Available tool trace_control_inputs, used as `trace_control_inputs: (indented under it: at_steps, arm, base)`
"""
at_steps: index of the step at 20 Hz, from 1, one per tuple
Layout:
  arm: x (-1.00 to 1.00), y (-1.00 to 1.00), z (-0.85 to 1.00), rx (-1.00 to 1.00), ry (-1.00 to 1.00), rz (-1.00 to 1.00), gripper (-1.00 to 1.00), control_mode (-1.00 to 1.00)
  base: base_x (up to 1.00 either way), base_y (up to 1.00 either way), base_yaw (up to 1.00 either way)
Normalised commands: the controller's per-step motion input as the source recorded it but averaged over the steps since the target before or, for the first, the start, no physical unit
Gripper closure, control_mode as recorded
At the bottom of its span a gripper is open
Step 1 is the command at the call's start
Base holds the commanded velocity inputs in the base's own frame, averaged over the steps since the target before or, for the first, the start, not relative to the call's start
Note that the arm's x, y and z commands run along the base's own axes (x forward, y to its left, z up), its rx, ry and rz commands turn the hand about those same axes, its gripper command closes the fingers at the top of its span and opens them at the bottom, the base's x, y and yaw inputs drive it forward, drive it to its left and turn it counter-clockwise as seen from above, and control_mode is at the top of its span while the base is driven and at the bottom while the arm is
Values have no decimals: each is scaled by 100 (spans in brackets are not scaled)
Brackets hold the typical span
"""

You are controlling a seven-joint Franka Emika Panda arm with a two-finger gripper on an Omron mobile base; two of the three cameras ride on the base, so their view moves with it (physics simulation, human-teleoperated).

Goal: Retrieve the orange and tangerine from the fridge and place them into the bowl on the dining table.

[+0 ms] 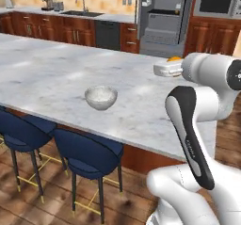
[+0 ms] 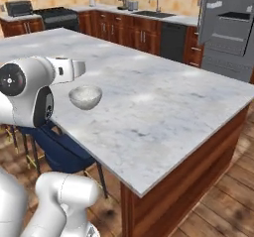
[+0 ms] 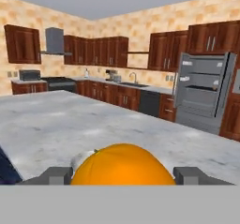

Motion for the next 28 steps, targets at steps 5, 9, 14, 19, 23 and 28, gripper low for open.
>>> trace_control_inputs:
  at_steps: [5, 9, 14, 19, 23, 28]
  arm:
    - [0, 0, 0, 0, 0, 0, 100, 100]
    - [0, 0, 0, 0, 0, 0, 100, 100]
    - [0, 0, 0, 0, 0, 0, 100, 100]
    - [0, 0, 0, 0, 0, 0, 100, 100]
    - [0, 0, 0, 0, 0, 0, 100, 100]
    - [7, 3, -2, 0, 2, -1, 100, -100]
  base:
    - [59, 100, -51]
    - [57, 100, -37]
    - [53, 100, -25]
    - [53, 100, -20]
    - [58, 78, -13]
    - [32, 21, -7]
